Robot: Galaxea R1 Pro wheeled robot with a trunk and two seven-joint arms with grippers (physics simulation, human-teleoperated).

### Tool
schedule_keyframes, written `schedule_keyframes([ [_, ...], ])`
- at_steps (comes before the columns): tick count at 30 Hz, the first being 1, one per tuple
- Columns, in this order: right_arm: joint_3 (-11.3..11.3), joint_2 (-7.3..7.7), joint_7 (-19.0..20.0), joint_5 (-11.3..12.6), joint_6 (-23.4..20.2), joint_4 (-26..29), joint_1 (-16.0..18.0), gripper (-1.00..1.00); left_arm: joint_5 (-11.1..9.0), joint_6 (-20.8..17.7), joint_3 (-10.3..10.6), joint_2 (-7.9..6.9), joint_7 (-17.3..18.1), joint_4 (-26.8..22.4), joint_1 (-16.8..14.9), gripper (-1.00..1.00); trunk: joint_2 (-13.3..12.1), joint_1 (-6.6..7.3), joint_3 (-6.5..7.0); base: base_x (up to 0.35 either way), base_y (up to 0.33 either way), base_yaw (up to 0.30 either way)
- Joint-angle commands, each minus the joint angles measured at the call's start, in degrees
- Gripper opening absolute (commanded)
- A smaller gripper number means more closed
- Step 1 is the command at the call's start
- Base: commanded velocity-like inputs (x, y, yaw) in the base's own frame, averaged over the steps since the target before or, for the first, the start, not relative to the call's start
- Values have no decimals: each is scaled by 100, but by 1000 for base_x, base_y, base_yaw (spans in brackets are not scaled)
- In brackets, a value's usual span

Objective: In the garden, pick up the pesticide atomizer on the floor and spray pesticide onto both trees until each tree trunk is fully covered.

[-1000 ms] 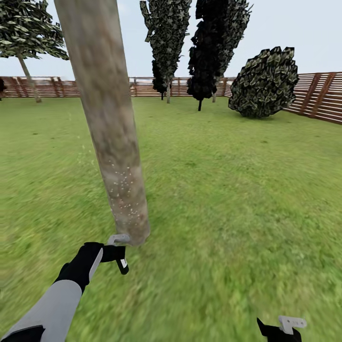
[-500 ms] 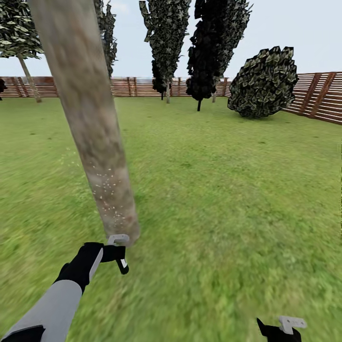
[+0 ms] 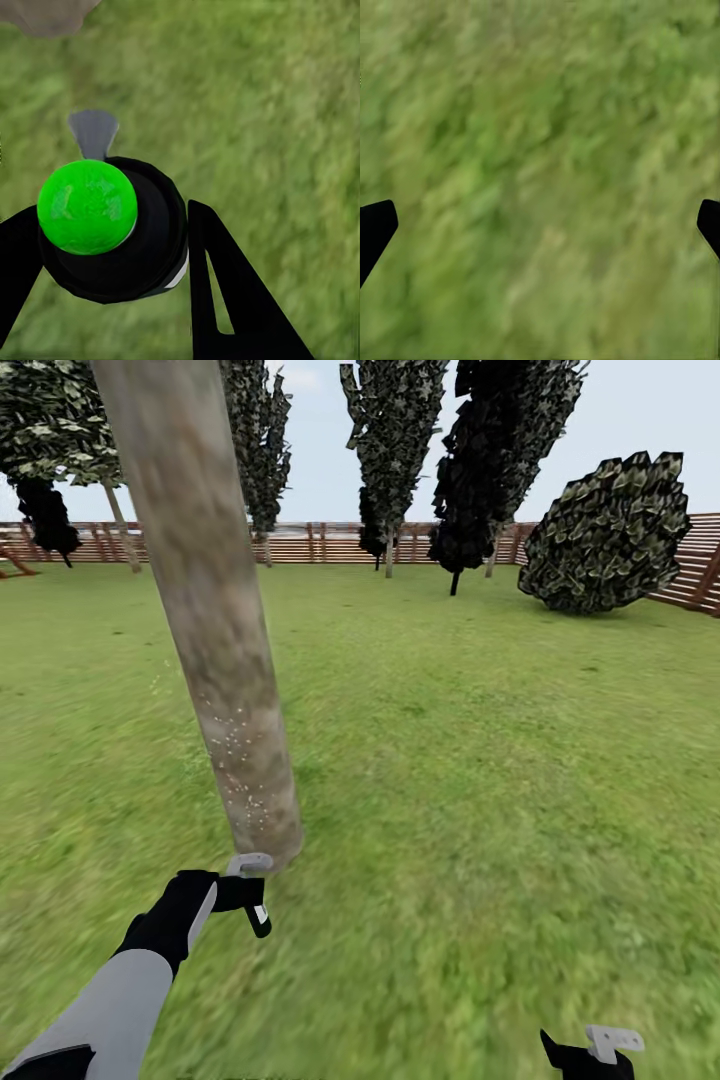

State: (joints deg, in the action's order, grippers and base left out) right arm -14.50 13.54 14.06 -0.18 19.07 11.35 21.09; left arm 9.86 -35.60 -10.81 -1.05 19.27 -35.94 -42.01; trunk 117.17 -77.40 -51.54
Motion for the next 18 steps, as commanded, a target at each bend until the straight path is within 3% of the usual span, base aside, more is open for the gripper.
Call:
schedule_keyframes([
  [1, 0, 0, 0, 0, 0, 0, 0, 100, -1, 0, 0, 0, -3, 0, 0, -100, 0, 0, 0, 63, -273, 278],
  [6, 0, 0, 0, 0, 0, 0, 0, 100, -9, 0, 0, 0, -3, 0, 0, -100, 0, 0, 0, 82, -273, 232],
  [18, 0, 0, 0, 0, 0, 3, 0, 100, -10, 0, 0, 9, -3, 0, 0, -100, 0, 0, 0, 89, -273, 7],
])
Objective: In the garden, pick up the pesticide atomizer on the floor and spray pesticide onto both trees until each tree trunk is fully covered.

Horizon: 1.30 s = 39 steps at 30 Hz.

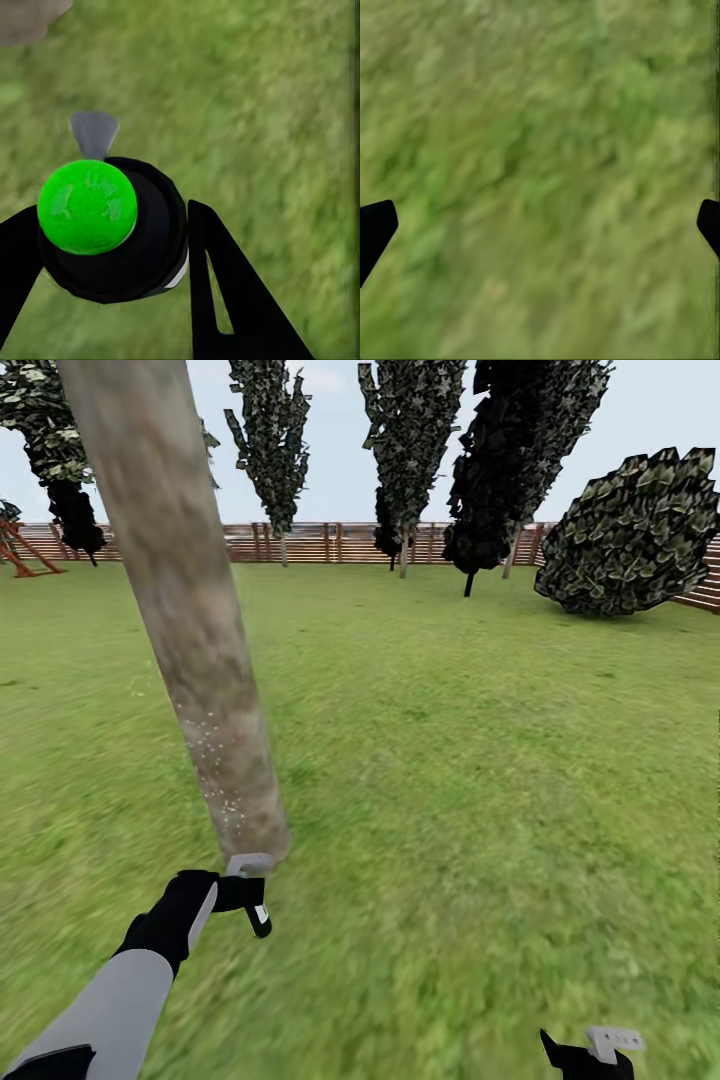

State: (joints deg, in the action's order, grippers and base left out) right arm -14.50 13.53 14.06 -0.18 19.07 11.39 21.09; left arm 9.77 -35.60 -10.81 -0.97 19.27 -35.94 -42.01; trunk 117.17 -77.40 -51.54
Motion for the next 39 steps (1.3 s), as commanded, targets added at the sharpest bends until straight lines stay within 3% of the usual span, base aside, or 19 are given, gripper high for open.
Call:
schedule_keyframes([
  [1, 0, 0, 0, 0, 0, 0, 0, 100, -2, 0, 0, 0, -3, 0, 0, -100, 0, 0, 0, 90, -273, 0],
  [9, 0, 0, 0, 0, 0, -1, 0, 100, -2, 0, 0, 0, -3, 0, 0, -100, 0, 0, 0, 90, -273, 90],
  [23, 0, 0, 0, 0, 0, -4, 0, 100, -10, 0, 0, 0, -3, 0, 0, -100, 0, 0, 0, 89, -273, 267],
  [39, 0, 0, 0, 0, 0, -5, 0, 100, -11, 0, 0, 0, -3, 0, 0, -100, 0, 0, 0, 90, -273, 62],
])
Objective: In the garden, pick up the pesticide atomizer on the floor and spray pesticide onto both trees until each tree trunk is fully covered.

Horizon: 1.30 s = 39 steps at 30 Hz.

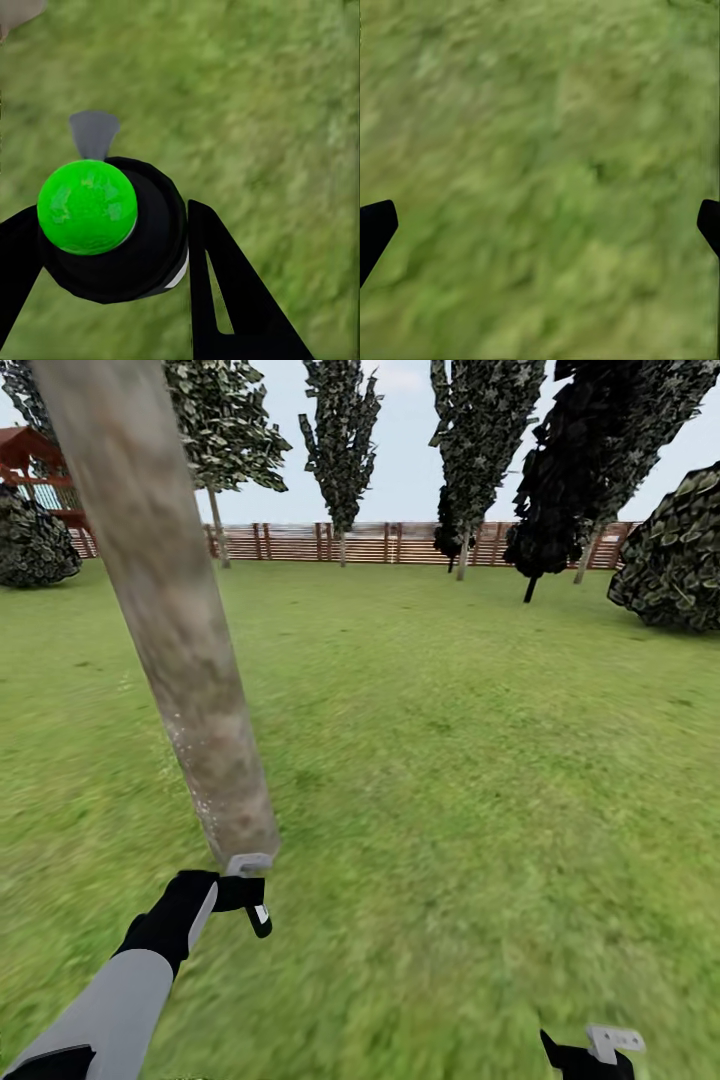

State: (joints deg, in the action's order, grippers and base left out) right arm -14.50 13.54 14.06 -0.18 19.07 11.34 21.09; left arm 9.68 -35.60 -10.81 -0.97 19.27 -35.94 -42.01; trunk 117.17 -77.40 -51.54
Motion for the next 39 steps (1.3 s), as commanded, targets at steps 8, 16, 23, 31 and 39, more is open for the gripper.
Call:
schedule_keyframes([
  [8, 0, 0, 0, 0, 0, 3, 0, 100, 13, 0, -7, -8, -3, 0, 0, -100, 0, 0, 0, 129, -259, 273],
  [16, 0, 0, 0, 0, 0, 3, 0, 100, 16, 0, -8, -11, -3, 0, 0, -100, 0, 0, 0, 127, -94, 277],
  [23, 0, 0, 0, 0, 0, 5, 0, 100, 16, 0, -8, -10, -3, 0, 0, -100, 0, 0, 0, 5, -2, 270],
  [31, -1, 10, 0, -4, 0, 6, 0, 100, 0, 0, -7, -6, -3, 8, 0, -100, 0, 0, 0, 200, -137, 47],
  [39, 0, 13, 0, -7, 0, 9, 0, 100, 12, 0, -12, -27, -1, 2, 17, -100, 0, 0, 0, 38, -23, 0],
])
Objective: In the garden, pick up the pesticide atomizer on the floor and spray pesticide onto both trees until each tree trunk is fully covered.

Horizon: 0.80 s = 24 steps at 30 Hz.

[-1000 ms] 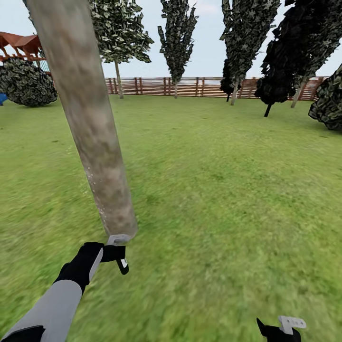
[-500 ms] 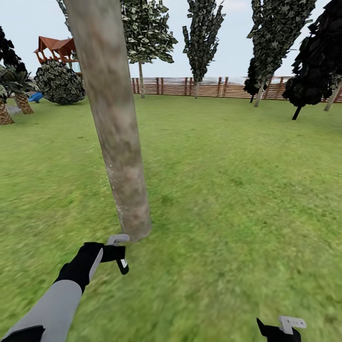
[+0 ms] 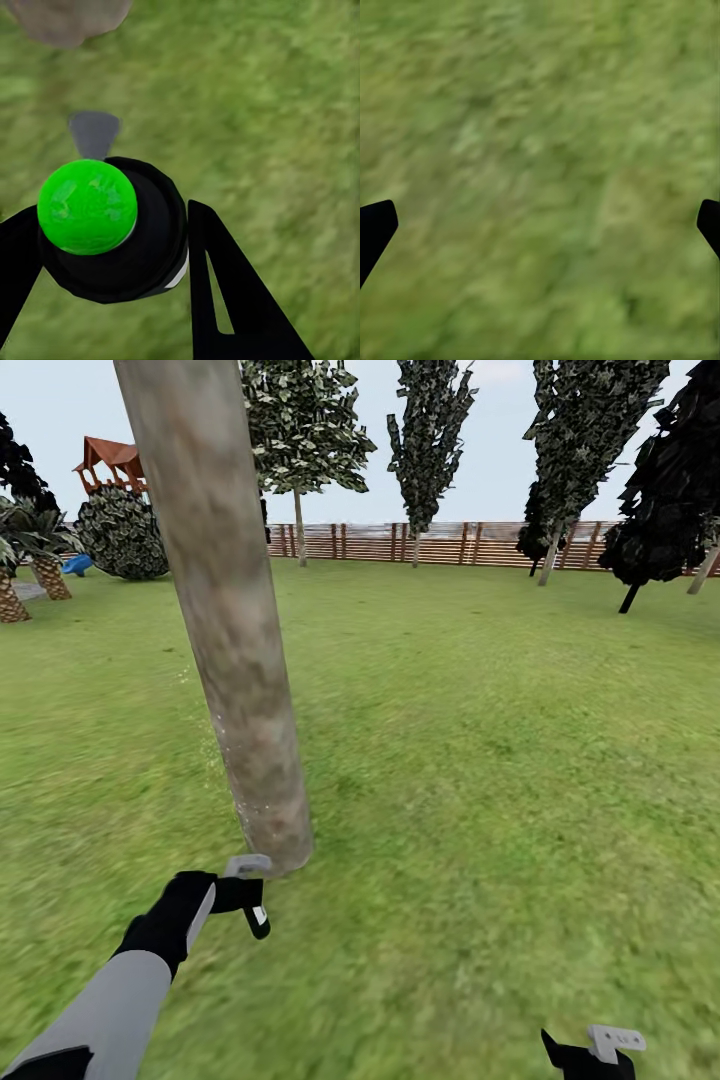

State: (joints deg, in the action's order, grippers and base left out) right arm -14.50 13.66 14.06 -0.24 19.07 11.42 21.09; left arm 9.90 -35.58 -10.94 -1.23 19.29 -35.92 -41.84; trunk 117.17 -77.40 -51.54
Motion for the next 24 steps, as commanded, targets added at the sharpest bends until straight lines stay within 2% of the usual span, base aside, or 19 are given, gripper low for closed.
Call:
schedule_keyframes([
  [1, 0, 2, 0, 0, 0, 0, 0, 100, -8, 2, -2, -20, 1, -1, 3, -100, 0, 0, 0, 0, 0, 0],
  [3, -4, 4, 0, 2, 0, 0, 0, 100, -6, 46, -63, -40, 3, -2, 8, -100, 0, 0, 0, 0, 0, 0],
  [7, -2, 5, 0, 6, 0, 0, 0, 100, -14, 1216, -104, 14, -12, 2, 4, -100, 0, 0, 0, 0, 0, 0],
  [8, -5, 5, -1, 6, 0, 0, 0, 100, -13, 1277, -89, 40, -16, 3, -4, -100, 0, 0, 0, 0, 0, 0],
  [11, -3, 5, -1, 7, 0, 0, 0, 100, 21, 980, -55, 323, -19, 0, -64, -100, 0, 0, 0, 0, 0, 0],
  [13, -7, 6, -3, 7, 0, 2, 0, 100, 40, 873, -31, 379, -18, 1, -58, -100, 0, 0, 0, 0, 0, 0],
  [15, -4, 9, -5, 7, 0, 1, 0, 100, 49, 842, -30, 308, -1, 5, -59, -100, 0, 0, 0, 0, 0, 0],
  [17, -1, 10, -3, 7, 0, 0, 0, 100, 48, 829, -37, 52, 21, 6, -73, -100, 0, 0, 0, 0, 0, 0],
  [18, -1, 9, -5, 7, 0, 0, 0, 100, 43, 815, -38, -153, 34, 14, -82, -100, 0, 0, 0, 0, 0, 0],
  [20, 0, 7, -5, 7, 0, 0, 0, 100, 49, 672, -33, -344, 39, 117, -86, -100, 0, 0, 0, 0, 0, 0],
  [22, 0, 5, -3, 3, 0, 0, 0, 100, 54, 489, -31, -397, 40, 153, -64, -100, 0, 0, 0, 0, 0, 0],
  [24, 0, 5, -5, 5, 0, 0, 0, 100, 46, 435, -1, -363, 55, 112, -37, -100, 0, 0, 0, 0, 0, 0],
])
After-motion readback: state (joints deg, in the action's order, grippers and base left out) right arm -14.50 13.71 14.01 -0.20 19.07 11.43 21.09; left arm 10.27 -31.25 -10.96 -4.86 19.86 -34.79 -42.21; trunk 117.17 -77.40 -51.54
